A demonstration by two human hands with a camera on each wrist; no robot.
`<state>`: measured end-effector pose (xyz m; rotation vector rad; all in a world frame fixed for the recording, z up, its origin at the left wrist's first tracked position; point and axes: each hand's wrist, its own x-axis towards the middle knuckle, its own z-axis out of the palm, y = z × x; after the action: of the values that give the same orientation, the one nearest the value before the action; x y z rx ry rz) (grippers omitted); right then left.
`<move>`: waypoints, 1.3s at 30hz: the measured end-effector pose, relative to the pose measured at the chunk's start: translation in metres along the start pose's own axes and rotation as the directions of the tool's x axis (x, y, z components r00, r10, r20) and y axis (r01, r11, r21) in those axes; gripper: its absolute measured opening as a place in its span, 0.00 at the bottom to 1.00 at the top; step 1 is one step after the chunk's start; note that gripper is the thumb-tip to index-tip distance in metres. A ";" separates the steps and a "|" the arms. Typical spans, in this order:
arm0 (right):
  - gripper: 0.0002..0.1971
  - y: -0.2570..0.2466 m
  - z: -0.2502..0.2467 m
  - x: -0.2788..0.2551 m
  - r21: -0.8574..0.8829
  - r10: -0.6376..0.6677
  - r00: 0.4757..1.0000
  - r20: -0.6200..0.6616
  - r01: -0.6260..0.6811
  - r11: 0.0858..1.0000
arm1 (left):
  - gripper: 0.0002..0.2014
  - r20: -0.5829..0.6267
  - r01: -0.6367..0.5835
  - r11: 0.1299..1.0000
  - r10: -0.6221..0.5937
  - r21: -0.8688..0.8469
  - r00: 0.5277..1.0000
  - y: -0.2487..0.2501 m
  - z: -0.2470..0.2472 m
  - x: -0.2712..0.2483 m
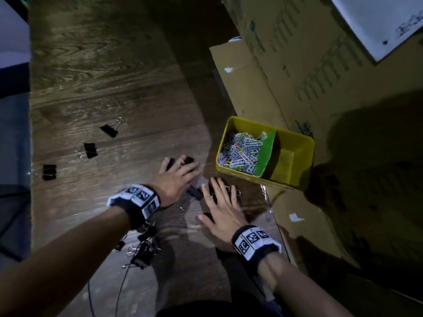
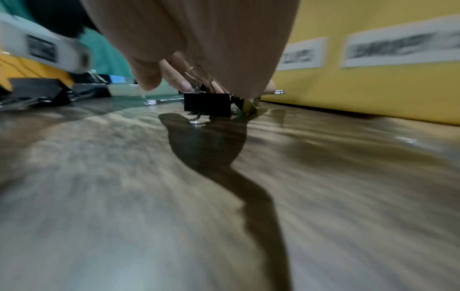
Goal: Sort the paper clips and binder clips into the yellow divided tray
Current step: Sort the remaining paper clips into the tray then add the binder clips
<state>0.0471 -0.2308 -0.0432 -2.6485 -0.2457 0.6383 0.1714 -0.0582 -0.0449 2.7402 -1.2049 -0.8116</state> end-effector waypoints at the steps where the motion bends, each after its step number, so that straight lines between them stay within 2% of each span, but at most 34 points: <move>1: 0.39 -0.009 0.000 0.008 0.007 -0.020 1.000 0.010 0.020 1.000 | 0.29 0.017 -0.029 0.999 0.030 -0.040 0.999 0.000 0.005 -0.013; 3: 0.42 -0.028 -0.001 0.025 0.039 -0.065 0.997 0.032 0.064 0.997 | 0.32 -0.012 -0.069 0.980 0.068 -0.186 0.998 -0.006 0.009 -0.037; 6: 0.45 -0.053 -0.007 0.047 0.096 -0.140 0.987 0.075 0.133 0.987 | 0.31 -0.186 -0.048 0.934 -0.020 -0.355 0.982 -0.035 -0.004 -0.074; 8: 0.45 -0.064 -0.010 0.061 0.135 -0.181 0.978 0.104 0.166 0.977 | 0.30 -0.358 -0.012 0.927 -0.133 -0.374 0.924 -0.067 -0.017 -0.099; 9: 0.45 -0.068 -0.011 0.069 0.145 -0.192 0.974 0.118 0.174 0.974 | 0.29 -0.445 0.049 0.920 -0.234 -0.388 0.864 -0.087 -0.021 -0.110; 10: 0.46 -0.070 -0.012 0.075 0.152 -0.200 0.971 0.129 0.180 0.972 | 0.27 -0.505 0.148 0.894 -0.368 -0.423 0.781 -0.109 -0.023 -0.120; 12: 0.46 -0.073 -0.013 0.087 0.156 -0.203 0.968 0.146 0.180 0.971 | 0.27 -0.518 0.361 0.783 -0.611 -0.506 0.599 -0.151 -0.024 -0.138; 13: 0.46 -0.074 -0.015 0.091 0.161 -0.201 0.968 0.148 0.177 0.971 | 0.29 -0.487 0.449 0.717 -0.695 -0.534 0.529 -0.168 -0.023 -0.144; 15: 0.45 -0.076 -0.020 0.099 0.166 -0.205 0.973 0.108 0.186 0.968 | 0.32 -0.370 0.573 0.564 -0.824 -0.594 0.428 -0.194 -0.019 -0.151; 16: 0.44 -0.077 -0.023 0.103 0.166 -0.205 0.975 0.082 0.189 0.968 | 0.33 -0.294 0.617 0.491 -0.869 -0.614 0.399 -0.201 -0.016 -0.153; 17: 0.44 -0.080 -0.026 0.106 0.166 -0.200 0.978 0.062 0.188 0.968 | 0.34 -0.219 0.651 0.436 -0.895 -0.622 0.390 -0.205 -0.013 -0.153; 18: 0.43 -0.082 -0.028 0.110 0.166 -0.195 0.980 0.044 0.186 0.968 | 0.36 -0.160 0.673 0.408 -0.902 -0.617 0.400 -0.207 -0.009 -0.153; 19: 0.43 -0.084 -0.030 0.114 0.167 -0.190 0.981 0.028 0.183 0.969 | 0.38 -0.129 0.680 0.414 -0.894 -0.605 0.430 -0.206 -0.003 -0.151; 23: 0.41 -0.091 -0.034 0.129 0.191 -0.162 0.987 -0.016 0.163 0.968 | 0.37 -0.162 0.613 0.609 -0.763 -0.503 0.626 -0.184 0.018 -0.134; 25: 0.41 -0.092 -0.035 0.135 0.190 -0.148 0.989 -0.017 0.149 0.970 | 0.36 -0.139 0.587 0.668 -0.706 -0.458 0.694 -0.167 0.023 -0.126; 27: 0.41 -0.091 -0.035 0.138 0.190 -0.135 0.991 -0.006 0.133 0.973 | 0.32 -0.162 0.536 0.683 -0.679 -0.495 0.716 -0.152 0.026 -0.124; 28: 0.41 -0.090 -0.034 0.138 0.198 -0.128 0.992 -0.003 0.126 0.972 | 0.30 -0.206 0.495 0.688 -0.672 -0.531 0.712 -0.147 0.025 -0.124; 30: 0.41 -0.087 -0.033 0.136 0.225 -0.116 0.993 0.000 0.113 0.968 | 0.25 -0.320 0.426 0.677 -0.691 -0.600 0.649 -0.147 0.014 -0.123; 32: 0.43 -0.085 -0.032 0.134 0.238 -0.105 0.994 0.014 0.098 0.966 | 0.26 -0.381 0.392 0.656 -0.721 -0.646 0.579 -0.163 -0.002 -0.113; 33: 0.43 -0.083 -0.031 0.132 0.230 -0.103 0.994 0.025 0.094 0.969 | 0.29 -0.373 0.394 0.655 -0.719 -0.645 0.586 -0.174 -0.011 -0.104; 36: 0.44 -0.082 -0.027 0.128 0.161 -0.124 0.990 0.060 0.113 0.980 | 0.40 -0.239 0.459 0.704 -0.653 -0.542 0.719 -0.203 -0.030 -0.071; 39: 0.45 -0.079 -0.023 0.122 0.145 -0.139 0.987 0.080 0.127 0.981 | 0.41 -0.097 0.481 0.792 -0.550 -0.376 0.829 -0.212 -0.032 -0.048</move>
<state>0.1597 -0.1356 -0.0399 -2.4492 -0.3864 0.7050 0.3027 0.1173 -0.0468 2.7802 -0.2224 -0.6616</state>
